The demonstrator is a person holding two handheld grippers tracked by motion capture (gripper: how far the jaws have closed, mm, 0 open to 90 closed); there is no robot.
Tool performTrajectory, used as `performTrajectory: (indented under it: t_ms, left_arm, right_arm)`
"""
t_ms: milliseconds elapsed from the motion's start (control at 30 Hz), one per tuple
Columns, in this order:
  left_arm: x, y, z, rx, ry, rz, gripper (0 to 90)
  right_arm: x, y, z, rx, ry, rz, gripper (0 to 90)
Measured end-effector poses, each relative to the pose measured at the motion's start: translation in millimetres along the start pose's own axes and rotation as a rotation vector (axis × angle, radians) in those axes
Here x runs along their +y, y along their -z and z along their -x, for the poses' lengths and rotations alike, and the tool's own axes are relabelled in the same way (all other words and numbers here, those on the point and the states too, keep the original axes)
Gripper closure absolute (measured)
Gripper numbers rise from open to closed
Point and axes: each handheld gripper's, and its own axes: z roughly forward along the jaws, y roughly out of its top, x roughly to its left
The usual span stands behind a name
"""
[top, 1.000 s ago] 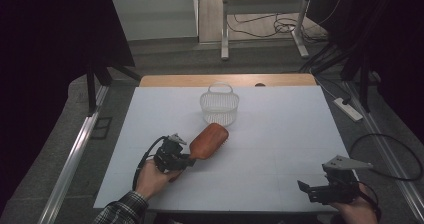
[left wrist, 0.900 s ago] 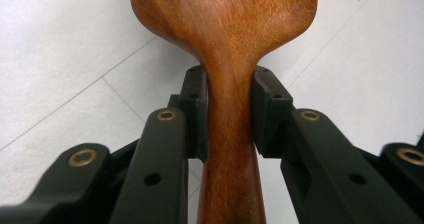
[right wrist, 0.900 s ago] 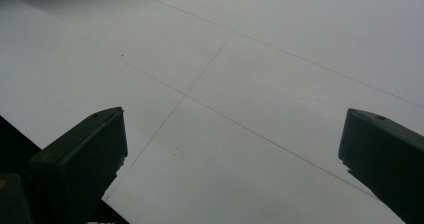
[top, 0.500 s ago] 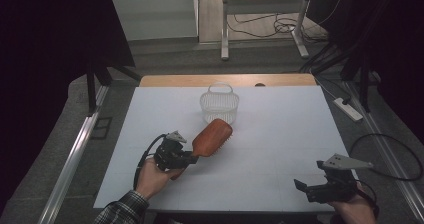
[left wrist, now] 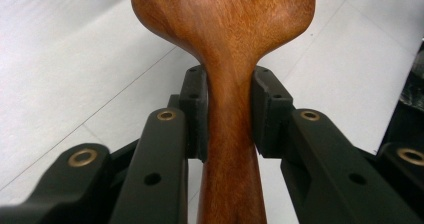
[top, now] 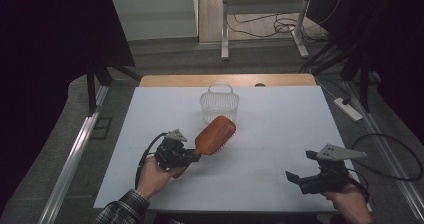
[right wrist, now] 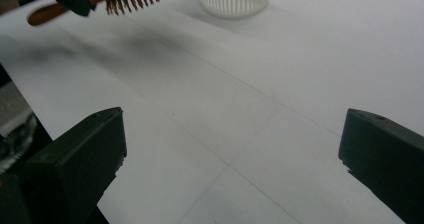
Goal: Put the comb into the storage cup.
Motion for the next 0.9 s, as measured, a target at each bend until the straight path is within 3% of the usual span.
performTrajectory:
  t_ms: [133, 400, 900]
  left_arm:
    - [1.5, -0.2, 2.2, 0.005, -0.013, 0.003, 71.1]
    - [5.5, 1.2, 6.6, -0.002, -0.043, 0.026, 71.1]
    - [13.1, -0.6, 16.6, -0.017, -0.077, 0.078, 71.1]
  right_arm:
    - [6.8, -3.6, 0.1, 0.038, -0.046, 0.025, 0.0]
    - [15.7, -13.7, -0.9, 0.023, -0.075, 0.048, 0.0]
    - [35.7, -39.4, -9.9, 0.089, -0.105, 0.065, 0.0]
